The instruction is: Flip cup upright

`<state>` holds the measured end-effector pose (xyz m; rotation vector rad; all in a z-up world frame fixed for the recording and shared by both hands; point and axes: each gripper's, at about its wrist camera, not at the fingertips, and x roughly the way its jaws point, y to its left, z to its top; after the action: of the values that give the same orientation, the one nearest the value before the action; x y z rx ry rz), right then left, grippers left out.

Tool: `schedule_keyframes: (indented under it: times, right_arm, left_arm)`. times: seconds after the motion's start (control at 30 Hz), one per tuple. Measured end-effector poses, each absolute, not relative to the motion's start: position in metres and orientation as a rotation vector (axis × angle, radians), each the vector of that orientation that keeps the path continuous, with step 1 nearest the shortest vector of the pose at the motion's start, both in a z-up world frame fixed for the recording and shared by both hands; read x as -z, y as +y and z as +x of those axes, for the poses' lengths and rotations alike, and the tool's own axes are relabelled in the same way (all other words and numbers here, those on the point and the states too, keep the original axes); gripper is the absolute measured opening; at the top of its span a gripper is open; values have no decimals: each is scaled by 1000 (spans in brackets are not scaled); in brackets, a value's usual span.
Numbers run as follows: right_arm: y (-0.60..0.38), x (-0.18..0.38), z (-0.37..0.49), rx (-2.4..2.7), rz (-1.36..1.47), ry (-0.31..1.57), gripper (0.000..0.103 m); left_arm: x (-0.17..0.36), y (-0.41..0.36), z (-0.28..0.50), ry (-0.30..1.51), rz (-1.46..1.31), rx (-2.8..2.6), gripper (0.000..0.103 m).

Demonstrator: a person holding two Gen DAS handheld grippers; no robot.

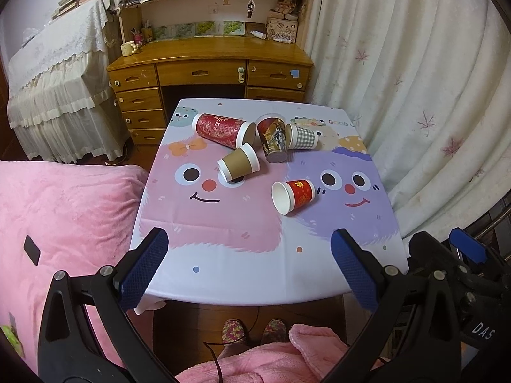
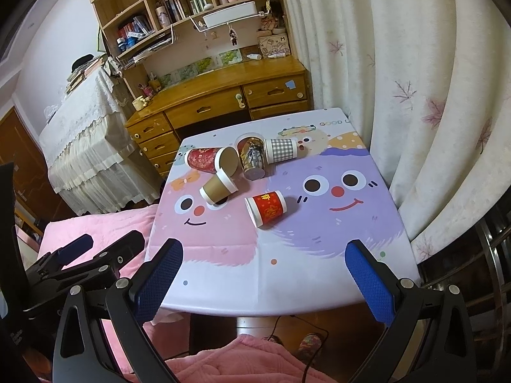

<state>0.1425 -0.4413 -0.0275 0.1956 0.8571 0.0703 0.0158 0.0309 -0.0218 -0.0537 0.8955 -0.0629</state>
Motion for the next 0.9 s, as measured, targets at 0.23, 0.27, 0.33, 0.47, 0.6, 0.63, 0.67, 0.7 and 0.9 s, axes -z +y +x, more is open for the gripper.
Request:
schedule_keyframes:
  times: [0.23, 0.27, 0.33, 0.47, 0.6, 0.63, 0.67, 0.7, 0.9]
  right_arm:
    - [-421, 29, 138, -71, 200, 860, 103]
    - [-419, 30, 136, -73, 208, 855, 103]
    - [-413, 31, 134, -76, 221, 843, 103]
    - [-389, 33, 129, -87, 227, 814, 103]
    - [-368, 36, 129, -90, 219, 807, 103]
    - [-365, 36, 128, -83, 214, 798, 103]
    - [-363, 36, 129, -75, 205, 786, 103]
    - [-362, 35, 131, -67, 193, 781, 103]
    - [-361, 44, 153, -30, 135, 791, 103]
  left_arm:
    - [29, 50, 12, 914, -78, 78, 101]
    - [30, 53, 12, 917, -75, 81, 101]
    - [33, 59, 10, 924, -64, 86, 101]
    - [42, 72, 6, 961, -39, 91, 101]
    - [50, 84, 5, 1001, -27, 102, 101]
    - [51, 85, 7, 1013, -24, 105, 101]
    - [54, 86, 9, 1026, -18, 108, 101]
    - [57, 86, 12, 1041, -13, 117, 101]
    - [84, 82, 39, 1141, 34, 180, 101]
